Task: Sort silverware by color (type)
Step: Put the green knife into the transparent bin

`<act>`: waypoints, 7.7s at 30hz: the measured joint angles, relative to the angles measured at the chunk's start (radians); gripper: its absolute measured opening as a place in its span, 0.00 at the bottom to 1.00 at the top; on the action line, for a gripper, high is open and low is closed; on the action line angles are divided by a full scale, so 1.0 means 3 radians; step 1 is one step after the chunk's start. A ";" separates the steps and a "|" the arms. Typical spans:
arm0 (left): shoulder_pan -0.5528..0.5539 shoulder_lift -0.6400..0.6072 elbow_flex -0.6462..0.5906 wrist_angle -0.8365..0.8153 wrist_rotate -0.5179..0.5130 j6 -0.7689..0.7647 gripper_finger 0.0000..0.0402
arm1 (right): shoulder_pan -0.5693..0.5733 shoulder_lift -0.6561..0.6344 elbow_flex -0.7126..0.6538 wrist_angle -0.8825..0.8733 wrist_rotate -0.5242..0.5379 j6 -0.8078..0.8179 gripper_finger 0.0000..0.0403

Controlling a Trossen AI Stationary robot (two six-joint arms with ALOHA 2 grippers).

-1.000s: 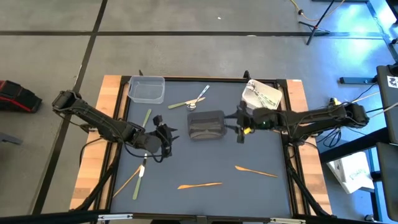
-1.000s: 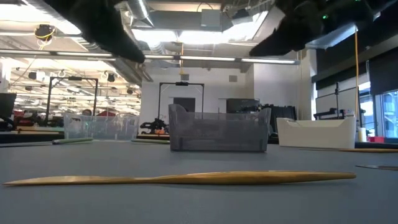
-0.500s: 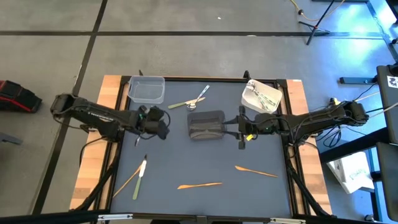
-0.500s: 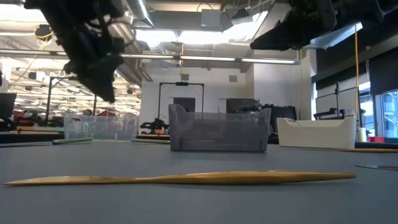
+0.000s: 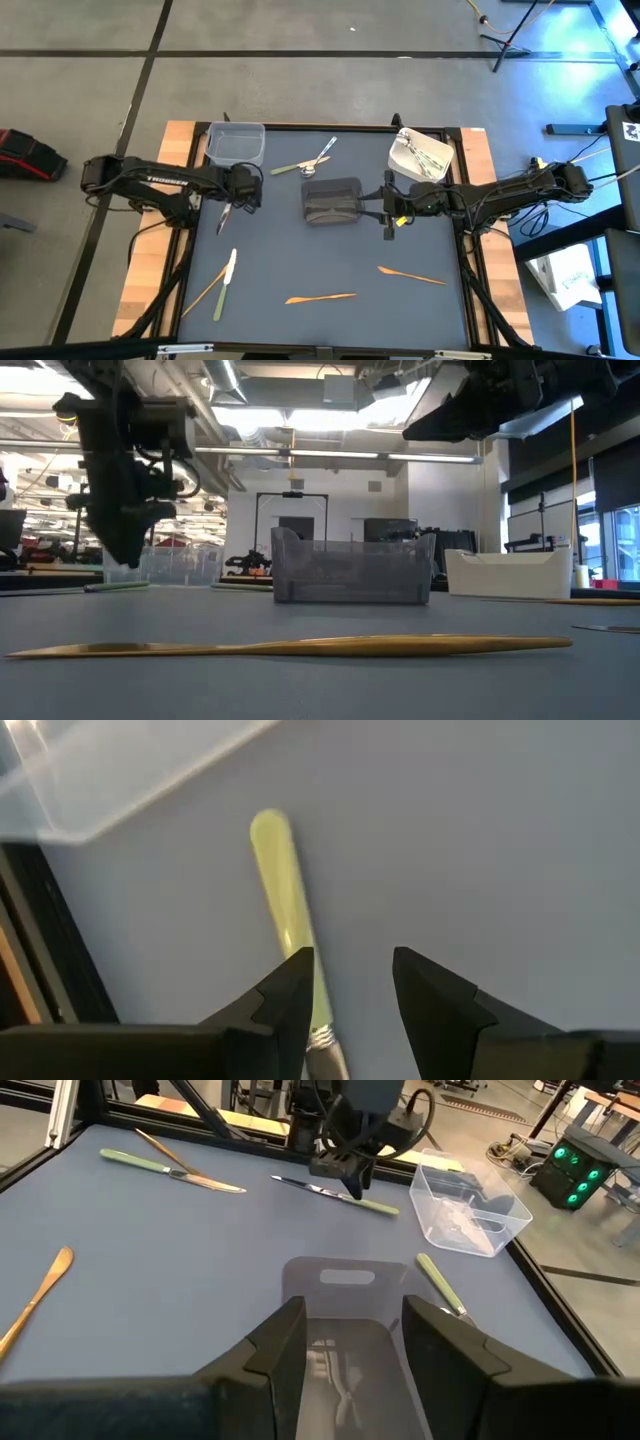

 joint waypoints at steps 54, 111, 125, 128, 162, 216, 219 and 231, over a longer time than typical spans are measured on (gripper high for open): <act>0.0061 0.0010 0.0014 0.0528 0.0417 0.0899 0.06 | -0.0001 0.0001 0.0000 -0.0016 0.0005 -0.0044 0.38; -0.0196 0.0462 -0.0440 0.1693 0.0542 0.1506 0.16 | 0.0000 0.0001 0.0000 0.0018 0.0004 -0.0027 0.38; -0.0437 0.0450 -0.0277 0.1640 0.0401 0.1594 0.10 | 0.0000 0.0001 0.0000 0.0017 0.0005 -0.0048 0.38; -0.0519 0.0412 -0.0187 0.1575 0.0445 0.1615 0.08 | 0.0000 0.0001 0.0000 0.0017 0.0004 -0.0047 0.38; -0.0571 0.0389 -0.0150 0.1579 0.0536 0.1474 0.34 | 0.0000 0.0260 0.0000 0.0158 0.0044 -0.0076 0.38; -0.0602 0.0397 0.0217 0.1122 0.0377 0.1943 0.03 | 0.0000 0.0356 0.0000 0.0366 0.0057 -0.0226 0.38; -0.0540 0.0403 0.0146 0.1174 0.0400 0.1948 0.02 | 0.0000 0.0356 0.0000 0.0367 0.0057 -0.0225 0.38; -0.0457 0.0390 -0.0082 0.1470 0.0617 0.1868 0.04 | -0.0001 0.0356 0.0000 0.0373 0.0057 -0.0226 0.38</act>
